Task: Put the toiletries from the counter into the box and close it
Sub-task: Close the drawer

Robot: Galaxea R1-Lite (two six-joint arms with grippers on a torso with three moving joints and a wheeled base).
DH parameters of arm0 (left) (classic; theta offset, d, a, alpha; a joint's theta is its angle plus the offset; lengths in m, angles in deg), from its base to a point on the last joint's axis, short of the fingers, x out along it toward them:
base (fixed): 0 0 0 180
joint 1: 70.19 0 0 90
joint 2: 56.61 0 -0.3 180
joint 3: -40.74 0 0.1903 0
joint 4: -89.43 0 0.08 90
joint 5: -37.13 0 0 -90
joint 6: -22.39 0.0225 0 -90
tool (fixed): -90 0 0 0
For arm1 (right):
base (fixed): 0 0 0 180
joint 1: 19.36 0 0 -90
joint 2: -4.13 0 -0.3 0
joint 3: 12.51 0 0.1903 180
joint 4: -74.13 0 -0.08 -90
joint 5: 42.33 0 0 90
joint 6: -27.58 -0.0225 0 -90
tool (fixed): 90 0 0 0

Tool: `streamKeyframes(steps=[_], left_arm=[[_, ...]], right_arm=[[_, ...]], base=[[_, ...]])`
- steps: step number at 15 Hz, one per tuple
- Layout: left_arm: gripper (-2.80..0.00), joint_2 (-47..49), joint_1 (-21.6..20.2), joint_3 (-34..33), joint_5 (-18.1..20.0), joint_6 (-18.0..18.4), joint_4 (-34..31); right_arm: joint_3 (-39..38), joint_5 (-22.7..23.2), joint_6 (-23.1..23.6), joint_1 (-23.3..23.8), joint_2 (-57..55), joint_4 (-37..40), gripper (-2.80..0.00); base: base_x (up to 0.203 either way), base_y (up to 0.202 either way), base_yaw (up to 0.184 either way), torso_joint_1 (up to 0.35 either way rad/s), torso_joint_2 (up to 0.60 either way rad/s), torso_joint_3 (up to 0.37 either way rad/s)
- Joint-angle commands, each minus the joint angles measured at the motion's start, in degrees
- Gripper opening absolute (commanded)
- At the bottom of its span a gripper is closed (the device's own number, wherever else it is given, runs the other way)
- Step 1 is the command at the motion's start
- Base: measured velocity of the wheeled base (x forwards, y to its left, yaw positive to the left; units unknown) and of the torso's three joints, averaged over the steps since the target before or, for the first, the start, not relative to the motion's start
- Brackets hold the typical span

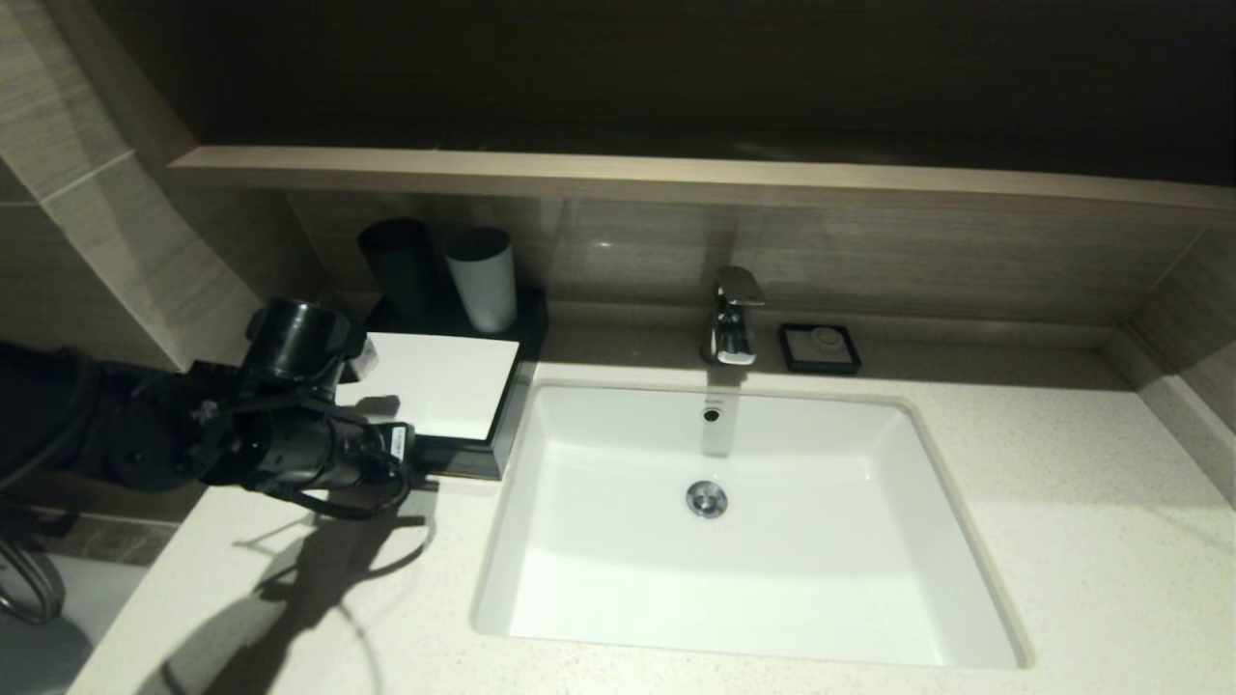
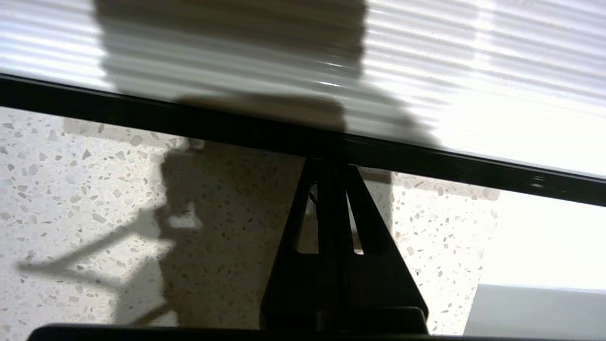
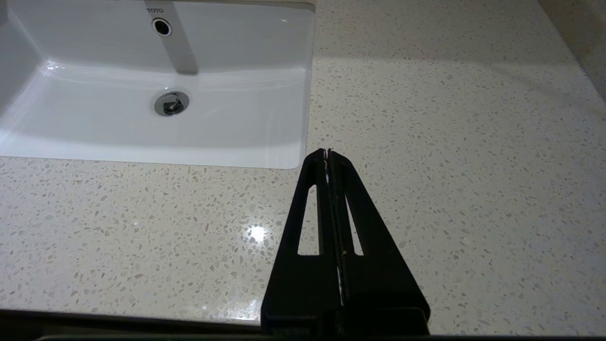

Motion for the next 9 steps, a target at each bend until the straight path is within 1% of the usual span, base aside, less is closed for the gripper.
streamKeyframes(steps=[1, 4, 9], left_arm=[[-2.8, -3.3, 0.0, -0.7, 0.0, 0.0, -0.8], [-2.8, -6.8, 0.0, -1.8, 0.0, 0.2, -4.3], [-2.8, -12.2, 0.1, -5.3, 0.0, 0.4, -5.2]], right_arm=[[0.0, 0.0, 0.0, 0.0, 0.0, 0.0, -2.8], [0.0, 0.0, 0.0, 0.0, 0.0, 0.0, -2.8], [0.0, 0.0, 0.0, 0.0, 0.0, 0.0, -2.8]], base=[[0.0, 0.0, 0.0, 0.0, 0.0, 0.0], [0.0, 0.0, 0.0, 0.0, 0.0, 0.0], [0.0, 0.0, 0.0, 0.0, 0.0, 0.0]])
